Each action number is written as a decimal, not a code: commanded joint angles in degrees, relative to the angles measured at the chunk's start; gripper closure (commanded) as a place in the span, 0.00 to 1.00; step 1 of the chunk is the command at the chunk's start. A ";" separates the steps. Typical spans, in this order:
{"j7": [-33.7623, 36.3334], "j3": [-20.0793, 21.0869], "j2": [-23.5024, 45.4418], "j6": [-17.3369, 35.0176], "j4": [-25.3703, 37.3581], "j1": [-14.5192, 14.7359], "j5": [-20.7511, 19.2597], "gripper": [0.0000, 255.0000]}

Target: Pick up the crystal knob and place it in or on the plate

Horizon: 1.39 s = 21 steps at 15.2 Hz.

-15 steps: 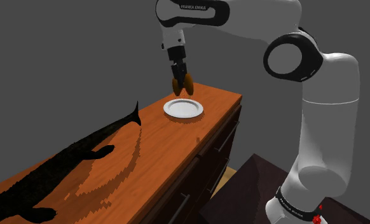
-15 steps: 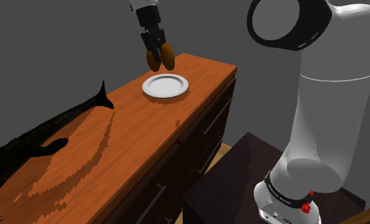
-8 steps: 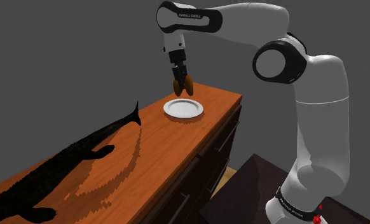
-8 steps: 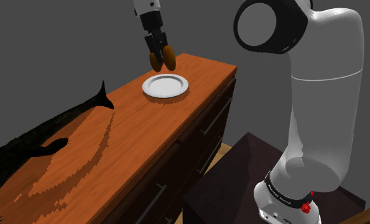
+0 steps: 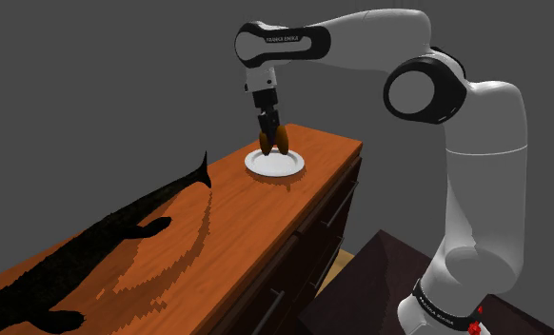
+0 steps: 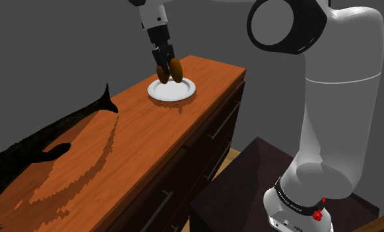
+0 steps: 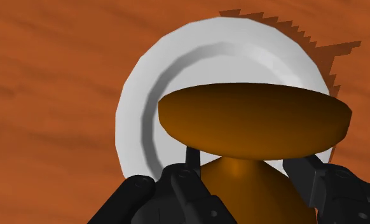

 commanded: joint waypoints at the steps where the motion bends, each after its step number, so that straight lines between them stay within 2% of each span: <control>1: -0.06 -0.01 -0.50 2.33 -2.80 -0.03 0.00 1.00; 9: -0.06 -0.02 -0.50 2.33 -2.80 -0.03 0.00 1.00; 10: -0.06 -0.02 -0.51 2.33 -2.80 -0.03 0.00 0.00; 15: -0.05 -0.02 -0.51 2.34 -2.81 -0.03 0.00 0.00; 19: 0.01 -0.02 5.64 -7.94 13.62 0.01 -0.05 0.00; 21: 0.01 -0.02 5.64 -7.95 13.63 0.01 -0.05 0.00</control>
